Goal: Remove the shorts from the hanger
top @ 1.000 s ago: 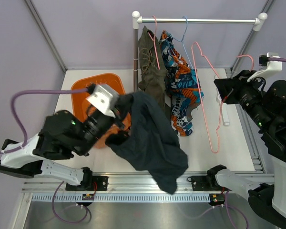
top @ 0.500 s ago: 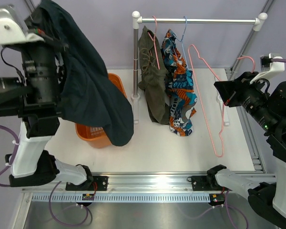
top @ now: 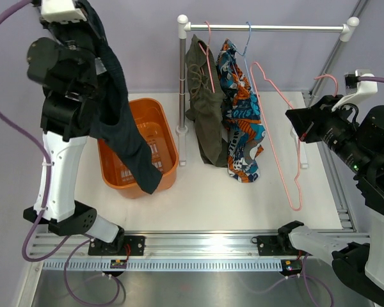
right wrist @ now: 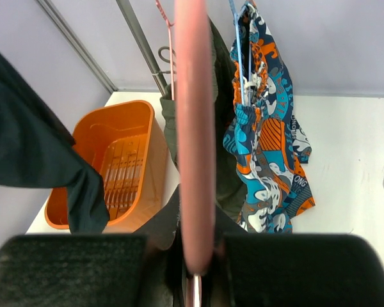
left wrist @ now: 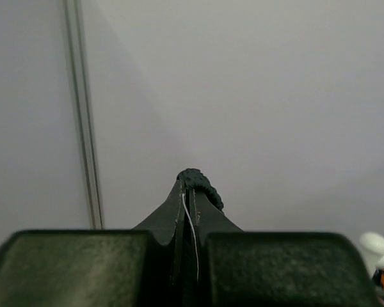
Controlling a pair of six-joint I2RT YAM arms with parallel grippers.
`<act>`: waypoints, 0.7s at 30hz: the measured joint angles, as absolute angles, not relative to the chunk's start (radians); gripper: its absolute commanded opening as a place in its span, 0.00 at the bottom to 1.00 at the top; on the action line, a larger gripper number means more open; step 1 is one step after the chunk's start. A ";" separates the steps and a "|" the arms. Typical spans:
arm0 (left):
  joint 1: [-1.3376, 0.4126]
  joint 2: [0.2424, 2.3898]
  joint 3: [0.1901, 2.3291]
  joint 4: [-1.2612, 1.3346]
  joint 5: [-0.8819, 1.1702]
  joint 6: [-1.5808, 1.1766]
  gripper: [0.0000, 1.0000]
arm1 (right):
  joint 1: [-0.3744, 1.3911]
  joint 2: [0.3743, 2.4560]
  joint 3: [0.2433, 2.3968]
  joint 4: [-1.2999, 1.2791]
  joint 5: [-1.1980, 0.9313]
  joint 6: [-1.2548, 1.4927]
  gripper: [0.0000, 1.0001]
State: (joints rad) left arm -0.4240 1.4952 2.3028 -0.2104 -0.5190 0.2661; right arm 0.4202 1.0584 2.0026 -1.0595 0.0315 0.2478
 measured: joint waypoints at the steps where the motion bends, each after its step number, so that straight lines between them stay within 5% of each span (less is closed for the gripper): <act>1: -0.406 1.496 2.275 -0.233 -0.498 0.227 0.00 | 0.420 1.055 1.999 -1.062 0.031 0.247 0.00; 9: -0.389 1.436 1.934 -0.336 -0.427 -0.030 0.00 | 0.420 1.022 1.996 -1.068 0.037 0.238 0.00; 18: -0.389 1.190 1.310 -0.337 -0.430 -0.356 0.00 | 0.421 1.013 2.027 -1.096 0.156 0.185 0.00; 21: -0.389 1.098 1.169 -0.347 -0.426 -0.430 0.34 | 0.421 1.024 2.058 -1.097 0.204 0.158 0.00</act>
State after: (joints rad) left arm -0.3889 1.0977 1.1694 -0.3470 -0.4263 -0.4301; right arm 0.4206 1.0241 2.0583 -1.0969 0.2035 0.1581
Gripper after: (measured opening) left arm 0.157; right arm 0.096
